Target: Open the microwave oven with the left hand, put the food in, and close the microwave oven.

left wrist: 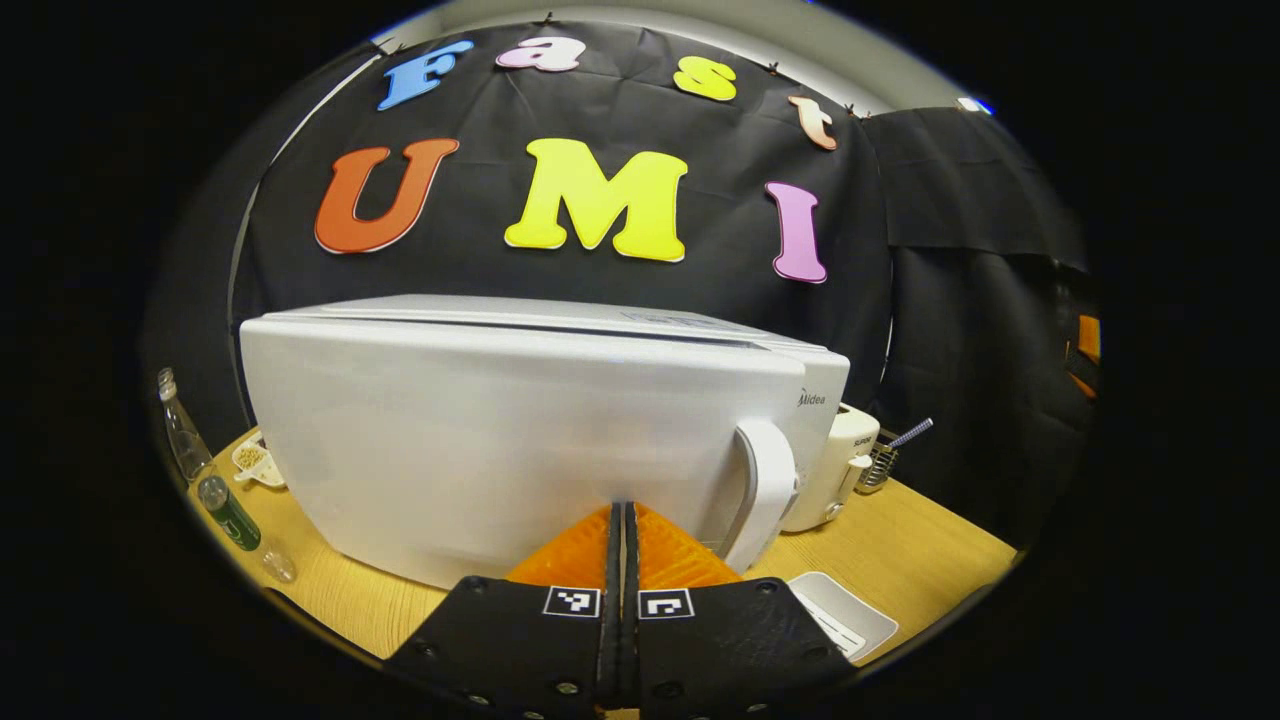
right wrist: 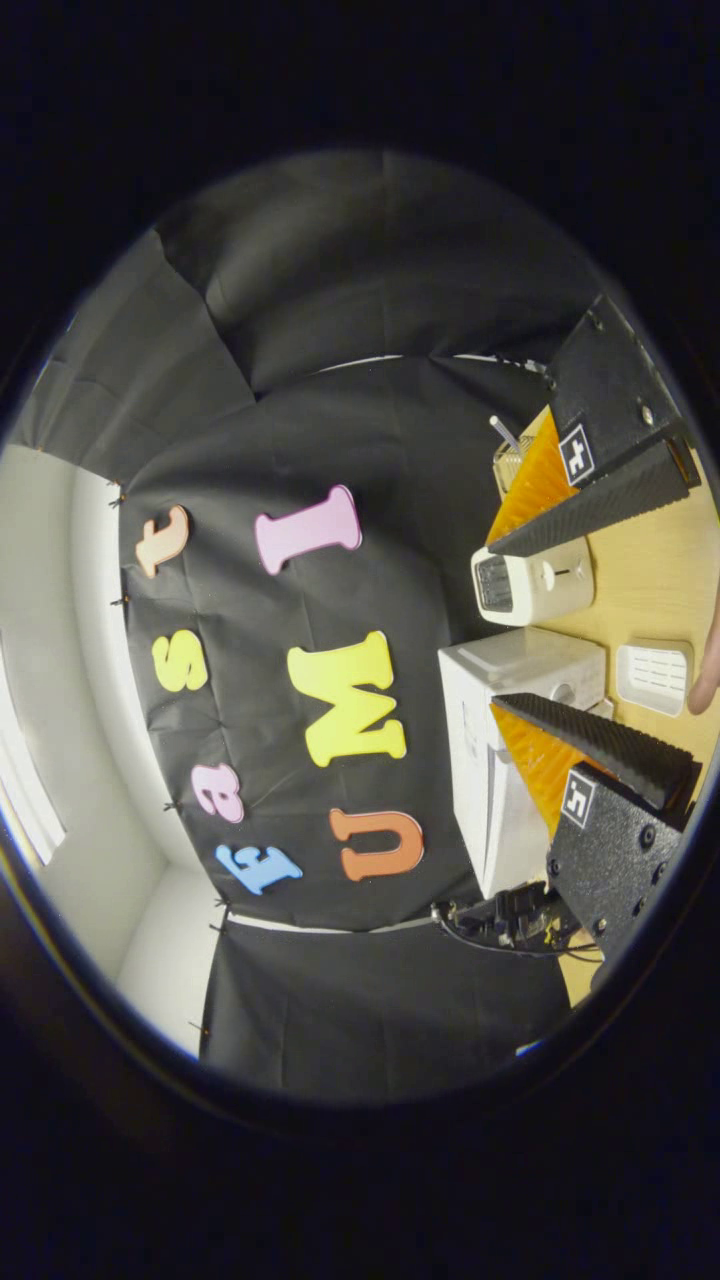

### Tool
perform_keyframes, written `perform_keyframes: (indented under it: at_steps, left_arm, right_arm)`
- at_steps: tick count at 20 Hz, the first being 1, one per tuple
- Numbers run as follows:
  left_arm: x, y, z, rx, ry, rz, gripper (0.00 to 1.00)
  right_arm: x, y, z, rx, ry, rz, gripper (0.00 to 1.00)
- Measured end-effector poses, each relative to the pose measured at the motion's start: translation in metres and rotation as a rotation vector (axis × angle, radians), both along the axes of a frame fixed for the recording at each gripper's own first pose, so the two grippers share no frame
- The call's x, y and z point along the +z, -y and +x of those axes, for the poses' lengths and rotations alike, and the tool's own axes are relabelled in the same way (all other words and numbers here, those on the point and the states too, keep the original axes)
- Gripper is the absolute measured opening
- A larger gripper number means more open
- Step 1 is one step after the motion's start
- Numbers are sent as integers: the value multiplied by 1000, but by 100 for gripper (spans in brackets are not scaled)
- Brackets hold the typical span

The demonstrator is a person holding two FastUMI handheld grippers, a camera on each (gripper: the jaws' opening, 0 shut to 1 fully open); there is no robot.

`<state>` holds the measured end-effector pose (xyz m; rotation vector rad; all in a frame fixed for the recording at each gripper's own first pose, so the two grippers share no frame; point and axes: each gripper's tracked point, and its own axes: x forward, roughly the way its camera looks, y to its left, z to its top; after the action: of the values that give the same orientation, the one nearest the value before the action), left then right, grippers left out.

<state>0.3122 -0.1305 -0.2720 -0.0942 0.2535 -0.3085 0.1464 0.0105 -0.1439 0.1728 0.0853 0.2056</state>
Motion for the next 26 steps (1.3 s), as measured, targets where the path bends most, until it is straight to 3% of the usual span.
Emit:
perform_keyframes:
  at_steps: [9, 14, 23, 26]
  left_arm:
    - [-9, 8, 18, -27, -28, -9, 2]
    - [-6, 14, 18, -63, -73, -138, 2]
    - [-20, 10, 14, -42, -84, 30, 2]
    - [-19, -1, -5, -15, -100, 40, 1]
  right_arm:
    - [1, -5, 0, 6, -9, -10, 88]
    - [10, -8, -15, 1, -5, -23, 88]
    - [33, -23, -57, -34, 11, -52, 88]
    - [34, -25, -68, -55, 7, -58, 88]
